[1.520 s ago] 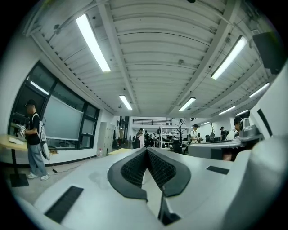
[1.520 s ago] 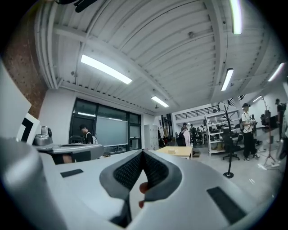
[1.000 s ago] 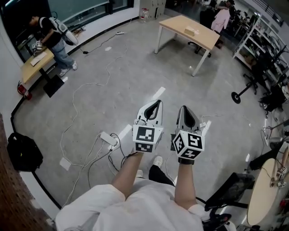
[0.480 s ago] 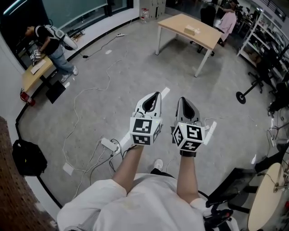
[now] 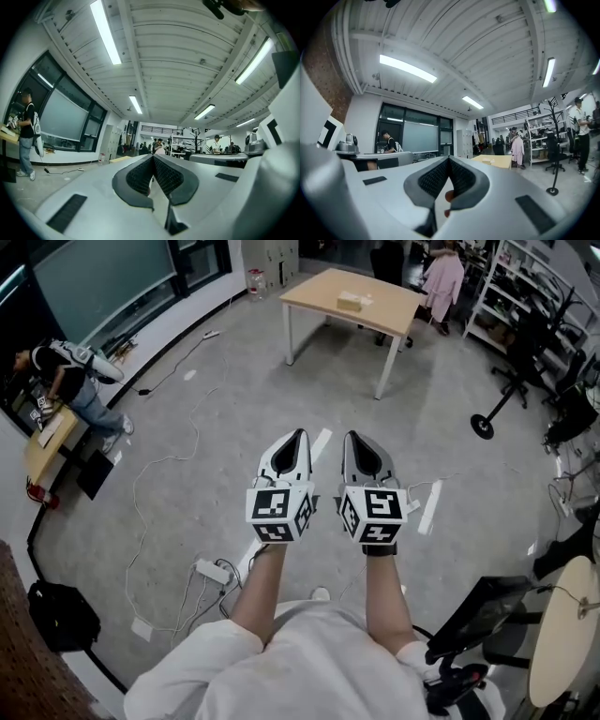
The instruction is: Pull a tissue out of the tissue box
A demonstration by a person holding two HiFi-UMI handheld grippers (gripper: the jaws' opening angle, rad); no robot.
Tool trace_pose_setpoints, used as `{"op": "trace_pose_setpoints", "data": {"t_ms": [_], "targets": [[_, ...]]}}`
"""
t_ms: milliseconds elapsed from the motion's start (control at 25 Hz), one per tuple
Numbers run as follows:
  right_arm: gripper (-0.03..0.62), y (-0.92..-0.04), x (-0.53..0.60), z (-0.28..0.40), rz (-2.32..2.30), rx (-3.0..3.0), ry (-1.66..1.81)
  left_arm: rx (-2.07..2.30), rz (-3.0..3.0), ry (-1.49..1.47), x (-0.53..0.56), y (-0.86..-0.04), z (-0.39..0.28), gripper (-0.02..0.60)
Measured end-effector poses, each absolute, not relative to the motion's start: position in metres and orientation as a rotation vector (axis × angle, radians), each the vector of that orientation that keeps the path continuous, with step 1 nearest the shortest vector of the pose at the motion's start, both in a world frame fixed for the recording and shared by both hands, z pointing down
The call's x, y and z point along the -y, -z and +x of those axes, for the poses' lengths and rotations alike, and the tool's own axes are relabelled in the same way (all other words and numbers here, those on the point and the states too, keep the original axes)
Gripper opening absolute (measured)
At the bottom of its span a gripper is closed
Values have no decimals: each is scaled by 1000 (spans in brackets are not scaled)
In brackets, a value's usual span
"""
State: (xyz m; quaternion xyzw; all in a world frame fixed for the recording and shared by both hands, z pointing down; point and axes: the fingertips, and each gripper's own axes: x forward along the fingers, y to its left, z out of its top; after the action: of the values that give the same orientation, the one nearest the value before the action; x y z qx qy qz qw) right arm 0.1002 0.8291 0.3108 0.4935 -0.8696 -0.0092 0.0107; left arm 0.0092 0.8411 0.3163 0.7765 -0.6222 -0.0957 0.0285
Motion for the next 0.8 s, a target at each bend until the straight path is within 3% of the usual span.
{"op": "trace_pose_setpoints", "data": {"t_ms": [320, 800], "targets": [[-6, -333, -777, 125, 1507, 2715, -52, 1933, 2397, 242, -787, -329, 40, -6], [-6, -340, -656, 113, 1630, 2623, -102, 1768, 2429, 194, -651, -353, 22, -6]]}}
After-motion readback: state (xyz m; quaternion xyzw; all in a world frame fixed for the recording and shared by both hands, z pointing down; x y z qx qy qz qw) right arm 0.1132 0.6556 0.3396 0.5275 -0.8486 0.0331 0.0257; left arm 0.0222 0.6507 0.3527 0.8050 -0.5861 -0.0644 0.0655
